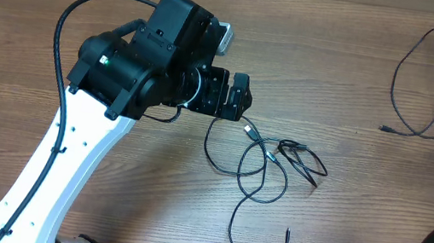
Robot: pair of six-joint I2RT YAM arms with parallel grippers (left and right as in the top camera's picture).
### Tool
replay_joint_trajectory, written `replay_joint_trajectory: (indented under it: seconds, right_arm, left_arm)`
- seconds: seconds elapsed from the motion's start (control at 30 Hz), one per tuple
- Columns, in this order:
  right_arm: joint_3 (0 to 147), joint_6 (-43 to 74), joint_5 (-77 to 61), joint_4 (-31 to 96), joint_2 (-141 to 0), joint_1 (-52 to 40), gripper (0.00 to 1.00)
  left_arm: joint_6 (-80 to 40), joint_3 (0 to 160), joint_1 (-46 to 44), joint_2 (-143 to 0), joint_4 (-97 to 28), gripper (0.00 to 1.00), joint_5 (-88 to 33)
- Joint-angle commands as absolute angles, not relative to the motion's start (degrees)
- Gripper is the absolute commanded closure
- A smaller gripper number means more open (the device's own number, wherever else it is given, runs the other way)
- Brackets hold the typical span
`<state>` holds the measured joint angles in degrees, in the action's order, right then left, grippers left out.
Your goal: Untangle cables
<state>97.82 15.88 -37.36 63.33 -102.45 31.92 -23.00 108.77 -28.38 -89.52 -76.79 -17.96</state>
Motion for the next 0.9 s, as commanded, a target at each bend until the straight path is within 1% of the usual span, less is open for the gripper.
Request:
replay_joint_trajectory:
  seconds: [0.0, 0.07, 0.2, 0.3, 0.37, 0.5, 0.6, 0.87]
  right_arm:
    - [98.72, 8.97, -39.57, 66.39, -101.27, 27.77, 0.00]
    - [98.72, 8.47, -39.53, 68.38, -101.12, 25.61, 0.00]
    - [98.74, 8.47, -39.53, 71.09, -99.11, 21.96, 0.00]
    - [98.74, 8.51, -39.53, 73.47, -94.74, 19.92, 0.00]
    - [98.74, 8.56, -39.55, 75.33, -91.55, 19.55, 0.00]
    - [98.74, 8.95, -39.62, 78.26, -85.84, 19.55, 0.00]
    - [98.74, 8.95, -39.86, 81.01, -82.63, 19.55, 0.00]
    - [98.72, 8.86, -40.77, 90.74, -80.05, 19.55, 0.00]
  left_arm:
    - [-22.76, 108.73, -28.14, -89.65, -77.23, 0.00, -17.85]
    - [-22.74, 108.73, -28.14, -89.65, -78.28, 0.00, -18.44]
    - [-20.03, 108.77, -28.14, -89.10, -79.02, 0.00, -25.58]
    - [-19.73, 108.81, -28.14, -87.31, -77.80, 0.00, -29.58]
    - [-19.86, 108.81, -28.12, -86.56, -77.45, 0.00, -27.07]
    - [-23.49, 108.79, -28.10, -86.56, -78.83, 0.00, -14.46]
    - [-26.41, 108.79, -28.10, -86.56, -80.01, 0.00, -8.73]
    - [-26.39, 108.79, -28.12, -86.56, -79.96, 0.00, -8.36]
